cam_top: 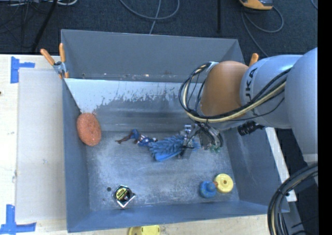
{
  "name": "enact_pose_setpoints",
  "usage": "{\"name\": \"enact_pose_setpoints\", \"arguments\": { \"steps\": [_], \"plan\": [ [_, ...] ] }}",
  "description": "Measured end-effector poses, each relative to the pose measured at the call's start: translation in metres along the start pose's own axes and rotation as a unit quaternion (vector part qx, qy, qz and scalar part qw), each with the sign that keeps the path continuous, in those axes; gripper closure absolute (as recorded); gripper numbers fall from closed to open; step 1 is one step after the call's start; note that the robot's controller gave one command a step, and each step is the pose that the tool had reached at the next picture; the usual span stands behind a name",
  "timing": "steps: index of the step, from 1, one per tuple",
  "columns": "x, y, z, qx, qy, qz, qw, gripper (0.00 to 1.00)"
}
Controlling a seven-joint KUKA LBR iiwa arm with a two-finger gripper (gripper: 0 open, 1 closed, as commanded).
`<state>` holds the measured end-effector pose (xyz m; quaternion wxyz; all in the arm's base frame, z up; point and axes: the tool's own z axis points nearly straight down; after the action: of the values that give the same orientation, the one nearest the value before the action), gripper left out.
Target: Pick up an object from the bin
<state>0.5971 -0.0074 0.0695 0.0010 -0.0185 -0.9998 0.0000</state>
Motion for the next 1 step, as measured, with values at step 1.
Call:
{"name": "enact_pose_setpoints", "arguments": {
  "steps": [1],
  "plan": [
    [0.0, 0.0001, 0.0, 0.0, 0.0, 0.0, 1.0, 1.0]
  ]
}}
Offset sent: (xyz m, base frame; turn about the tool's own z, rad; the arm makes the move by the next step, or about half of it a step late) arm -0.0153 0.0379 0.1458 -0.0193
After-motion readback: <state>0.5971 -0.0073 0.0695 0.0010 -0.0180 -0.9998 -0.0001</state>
